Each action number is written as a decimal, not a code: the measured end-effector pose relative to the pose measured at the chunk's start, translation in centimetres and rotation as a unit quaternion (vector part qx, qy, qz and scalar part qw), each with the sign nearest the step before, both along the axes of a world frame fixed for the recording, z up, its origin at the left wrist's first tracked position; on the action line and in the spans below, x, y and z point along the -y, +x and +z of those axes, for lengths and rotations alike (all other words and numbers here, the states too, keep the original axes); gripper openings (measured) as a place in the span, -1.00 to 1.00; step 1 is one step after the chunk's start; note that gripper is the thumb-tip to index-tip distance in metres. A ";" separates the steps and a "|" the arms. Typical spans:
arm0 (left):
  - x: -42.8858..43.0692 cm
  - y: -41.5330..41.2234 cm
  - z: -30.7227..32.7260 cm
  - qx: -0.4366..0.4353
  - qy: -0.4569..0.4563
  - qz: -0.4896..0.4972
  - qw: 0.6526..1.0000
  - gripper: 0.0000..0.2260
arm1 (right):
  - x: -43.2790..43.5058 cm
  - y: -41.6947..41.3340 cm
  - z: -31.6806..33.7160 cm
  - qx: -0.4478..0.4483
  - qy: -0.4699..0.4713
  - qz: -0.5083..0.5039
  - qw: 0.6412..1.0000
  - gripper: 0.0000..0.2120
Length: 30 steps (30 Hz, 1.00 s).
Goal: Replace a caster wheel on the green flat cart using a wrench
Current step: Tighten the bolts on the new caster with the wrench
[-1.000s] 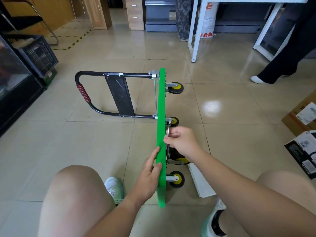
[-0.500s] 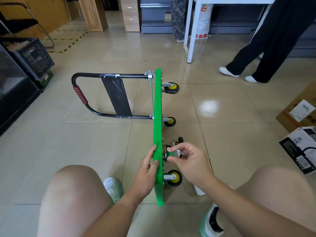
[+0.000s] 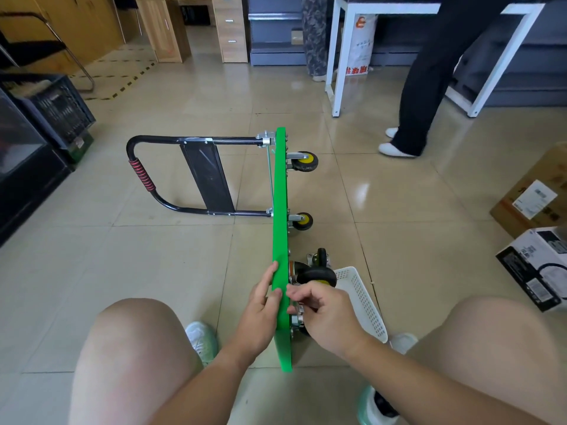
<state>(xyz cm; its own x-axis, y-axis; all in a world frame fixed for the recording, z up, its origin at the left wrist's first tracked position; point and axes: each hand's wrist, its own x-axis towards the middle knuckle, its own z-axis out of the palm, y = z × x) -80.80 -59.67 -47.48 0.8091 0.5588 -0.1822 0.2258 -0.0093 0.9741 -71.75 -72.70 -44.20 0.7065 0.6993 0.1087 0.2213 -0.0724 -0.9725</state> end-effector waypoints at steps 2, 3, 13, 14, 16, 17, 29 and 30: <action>0.0 -0.1 0.2 -0.008 0.007 -0.004 1.000 -0.58 | -0.4 0.3 0.2 0.005 -0.010 -0.016 1.000 -0.62; 0.0 -0.1 0.3 -0.011 0.012 -0.006 1.000 -0.58 | -0.7 0.6 0.5 -0.009 -0.017 -0.023 1.000 -0.65; -0.2 -0.2 0.4 -0.021 0.010 -0.013 1.000 -0.54 | -6.5 7.1 3.7 -0.063 -0.110 -0.048 0.991 -0.69; -0.2 -0.2 0.3 -0.024 0.012 -0.015 1.000 -0.54 | -6.7 7.4 3.8 -0.074 -0.113 -0.039 0.990 -0.70; -0.4 -0.2 0.3 -0.025 0.013 -0.016 0.999 -0.54 | -6.8 7.5 4.2 -0.095 -0.110 -0.036 0.989 -0.73; -0.4 -0.2 0.3 -0.024 0.013 -0.016 1.000 -0.53 | -6.7 7.4 4.6 -0.110 -0.097 -0.044 0.988 -0.74; -0.2 0.0 -0.4 -0.008 0.007 0.000 1.000 -0.58 | 0.0 2.1 5.2 -0.098 0.010 -0.062 0.993 -0.77; -0.1 0.0 -0.3 -0.008 0.009 -0.002 1.000 -0.58 | 0.2 1.7 4.8 -0.092 0.011 -0.065 0.994 -0.78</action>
